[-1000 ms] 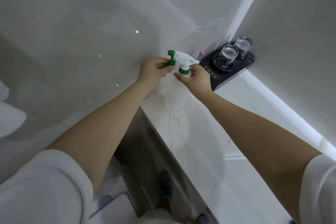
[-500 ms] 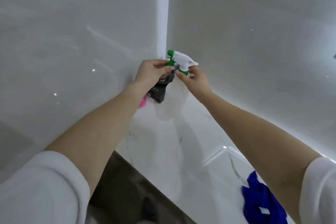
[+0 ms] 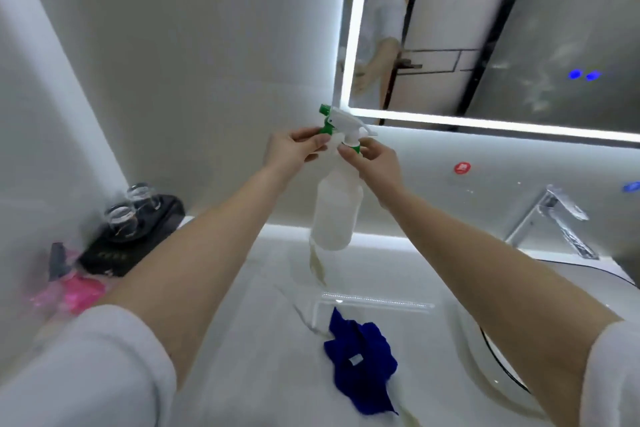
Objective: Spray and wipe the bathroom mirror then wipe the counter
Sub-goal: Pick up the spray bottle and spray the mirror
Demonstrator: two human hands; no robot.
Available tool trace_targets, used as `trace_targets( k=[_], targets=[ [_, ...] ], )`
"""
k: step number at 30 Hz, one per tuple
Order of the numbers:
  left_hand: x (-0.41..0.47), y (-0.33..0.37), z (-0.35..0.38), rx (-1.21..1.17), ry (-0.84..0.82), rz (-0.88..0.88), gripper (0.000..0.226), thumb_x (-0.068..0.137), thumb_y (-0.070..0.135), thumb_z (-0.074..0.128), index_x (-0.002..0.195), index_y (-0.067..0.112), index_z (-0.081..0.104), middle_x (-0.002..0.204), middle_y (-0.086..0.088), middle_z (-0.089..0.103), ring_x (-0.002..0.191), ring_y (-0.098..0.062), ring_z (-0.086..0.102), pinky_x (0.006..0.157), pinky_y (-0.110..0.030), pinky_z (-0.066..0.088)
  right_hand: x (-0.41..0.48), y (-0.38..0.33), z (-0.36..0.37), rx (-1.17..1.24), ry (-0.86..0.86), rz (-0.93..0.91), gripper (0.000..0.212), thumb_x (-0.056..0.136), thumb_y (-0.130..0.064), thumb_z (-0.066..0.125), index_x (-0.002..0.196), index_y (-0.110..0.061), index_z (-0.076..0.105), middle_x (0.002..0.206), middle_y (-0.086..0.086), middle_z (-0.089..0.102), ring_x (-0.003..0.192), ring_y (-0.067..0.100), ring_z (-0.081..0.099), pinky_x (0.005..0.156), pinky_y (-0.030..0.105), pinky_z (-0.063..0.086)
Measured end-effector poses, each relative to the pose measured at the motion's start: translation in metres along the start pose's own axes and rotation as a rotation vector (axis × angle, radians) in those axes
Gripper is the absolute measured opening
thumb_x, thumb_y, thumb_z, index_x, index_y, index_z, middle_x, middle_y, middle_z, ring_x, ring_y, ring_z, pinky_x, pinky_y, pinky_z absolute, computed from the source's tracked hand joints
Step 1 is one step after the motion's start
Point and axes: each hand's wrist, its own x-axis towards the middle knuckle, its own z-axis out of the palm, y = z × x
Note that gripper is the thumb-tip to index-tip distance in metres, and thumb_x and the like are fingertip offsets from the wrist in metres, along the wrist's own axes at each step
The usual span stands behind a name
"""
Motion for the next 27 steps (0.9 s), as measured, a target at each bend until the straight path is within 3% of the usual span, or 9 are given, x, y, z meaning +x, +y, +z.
trace_targets(
  k=[3,9,14,17,19,22,27],
  targets=[
    [-0.005,-0.004,0.067,-0.017,-0.102,-0.007,0.026,0.085,0.009,0.069,0.111,0.005,0.065,0.086,0.001,0.068,0.069,-0.001,0.067,0.072,-0.017,0.054,-0.020,0.010,-0.069,-0.055,0.073,0.044,0.016,0.075,-0.042,0.078,0.085,-0.034,0.067,0.091,-0.004,0.074,0.089,0.016,0.069,0.082,0.037,0.054],
    [-0.026,-0.008,0.176,0.021,-0.285,0.000,0.019,0.083,0.016,0.072,0.101,0.015,0.067,0.089,0.004,0.071,0.082,-0.009,0.069,0.076,-0.019,0.055,-0.059,0.029,-0.174,-0.047,0.233,0.119,0.028,0.074,-0.040,0.080,0.098,-0.027,0.074,0.097,-0.006,0.074,0.091,0.013,0.069,0.083,0.036,0.056],
    [-0.041,-0.012,0.235,0.031,-0.384,0.004,0.023,0.084,0.019,0.071,0.106,0.013,0.068,0.091,0.003,0.071,0.086,-0.009,0.069,0.075,-0.019,0.054,-0.084,0.046,-0.223,0.040,0.377,0.142,0.011,0.080,-0.028,0.077,0.090,-0.029,0.072,0.088,-0.006,0.073,0.081,0.008,0.066,0.075,0.022,0.053],
    [-0.043,-0.013,0.253,0.083,-0.437,-0.002,0.022,0.085,0.020,0.070,0.106,0.013,0.068,0.098,0.000,0.071,0.087,-0.009,0.069,0.073,-0.019,0.054,-0.095,0.053,-0.238,0.071,0.403,0.175,0.018,0.084,-0.023,0.074,0.084,-0.034,0.060,0.078,-0.020,0.063,0.072,-0.006,0.059,0.065,0.008,0.048],
    [-0.044,-0.008,0.260,0.116,-0.478,-0.001,0.017,0.086,0.021,0.070,0.102,0.016,0.067,0.097,0.000,0.071,0.085,-0.009,0.069,0.073,-0.019,0.055,-0.098,0.055,-0.246,0.084,0.426,0.199,0.015,0.082,-0.026,0.076,0.090,-0.030,0.064,0.084,-0.018,0.066,0.078,-0.002,0.063,0.073,0.015,0.051],
    [-0.042,0.001,0.264,0.182,-0.506,0.049,0.015,0.087,0.024,0.068,0.101,0.018,0.067,0.098,0.000,0.071,0.087,-0.009,0.069,0.074,-0.022,0.056,-0.103,0.055,-0.252,0.115,0.459,0.214,0.039,0.078,-0.032,0.079,0.112,-0.014,0.070,0.099,-0.004,0.073,0.090,0.011,0.068,0.086,0.031,0.055],
    [-0.033,0.018,0.255,0.236,-0.482,0.180,0.023,0.088,0.030,0.067,0.110,0.024,0.067,0.099,0.005,0.071,0.086,-0.008,0.070,0.071,-0.019,0.054,-0.113,0.051,-0.257,0.143,0.482,0.198,0.005,0.082,-0.024,0.076,0.084,-0.027,0.072,0.087,-0.001,0.071,0.081,0.013,0.066,0.088,0.036,0.054]
  ],
)
